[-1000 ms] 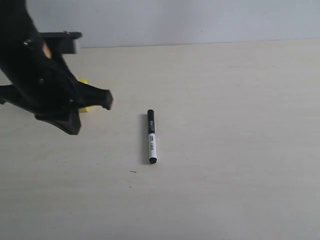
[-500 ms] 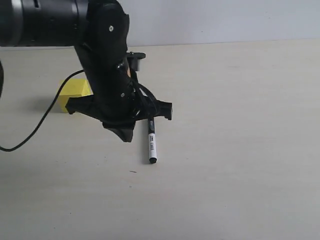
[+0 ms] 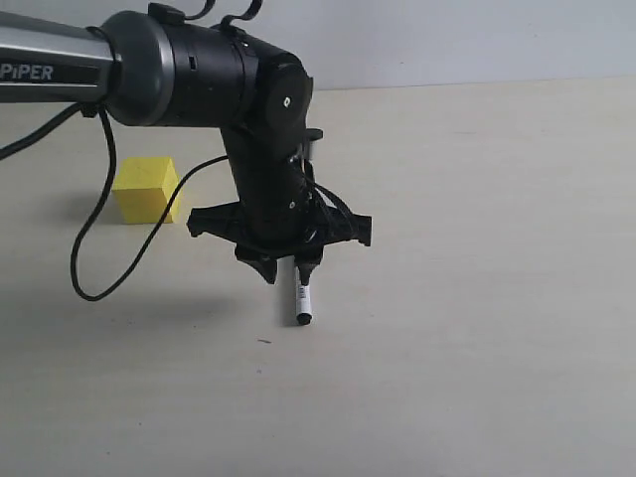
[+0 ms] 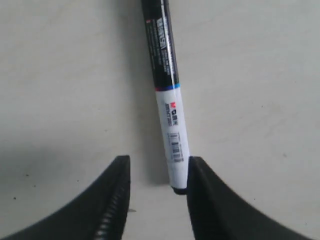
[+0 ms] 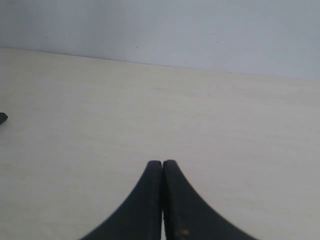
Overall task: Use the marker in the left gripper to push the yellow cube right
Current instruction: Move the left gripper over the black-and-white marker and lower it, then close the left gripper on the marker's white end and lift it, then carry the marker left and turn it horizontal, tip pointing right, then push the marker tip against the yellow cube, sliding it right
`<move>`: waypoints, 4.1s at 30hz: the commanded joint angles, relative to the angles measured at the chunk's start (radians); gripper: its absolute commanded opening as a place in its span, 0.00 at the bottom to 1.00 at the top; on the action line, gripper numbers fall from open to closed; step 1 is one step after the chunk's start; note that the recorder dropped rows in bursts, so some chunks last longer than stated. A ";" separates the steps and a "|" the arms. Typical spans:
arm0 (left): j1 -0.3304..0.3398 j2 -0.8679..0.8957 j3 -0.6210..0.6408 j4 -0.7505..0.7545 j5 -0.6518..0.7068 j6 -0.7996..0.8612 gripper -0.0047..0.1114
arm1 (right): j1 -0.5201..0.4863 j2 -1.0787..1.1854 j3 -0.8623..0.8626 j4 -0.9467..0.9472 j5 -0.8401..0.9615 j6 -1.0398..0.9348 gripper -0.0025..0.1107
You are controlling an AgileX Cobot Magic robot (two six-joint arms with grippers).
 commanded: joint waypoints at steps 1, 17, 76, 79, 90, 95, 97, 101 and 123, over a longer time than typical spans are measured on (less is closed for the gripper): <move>-0.005 0.031 -0.008 -0.003 -0.048 -0.030 0.37 | -0.006 -0.005 0.005 0.000 -0.009 -0.006 0.02; -0.005 0.059 -0.008 -0.003 -0.115 -0.034 0.37 | -0.006 -0.005 0.005 0.000 -0.009 -0.006 0.02; 0.814 -0.361 0.365 0.479 -0.230 1.219 0.04 | -0.006 -0.005 0.005 0.000 -0.007 -0.006 0.02; 0.824 -0.294 0.361 0.479 -0.216 1.496 0.04 | -0.006 -0.005 0.005 0.000 -0.007 -0.006 0.02; 0.826 -0.091 0.200 0.443 -0.383 1.623 0.04 | -0.006 -0.005 0.005 0.000 -0.007 -0.006 0.02; 0.826 -0.056 0.167 0.407 -0.397 1.812 0.04 | -0.006 -0.005 0.005 0.000 -0.007 -0.006 0.02; 0.826 -0.042 0.166 0.406 -0.426 1.830 0.04 | -0.006 -0.005 0.005 0.000 -0.007 -0.006 0.02; 0.831 -0.033 0.166 0.373 -0.486 1.800 0.04 | -0.006 -0.005 0.005 0.000 -0.007 -0.006 0.02; 0.550 -0.027 0.130 0.409 -0.413 1.700 0.04 | -0.004 -0.005 0.005 0.000 -0.007 -0.006 0.02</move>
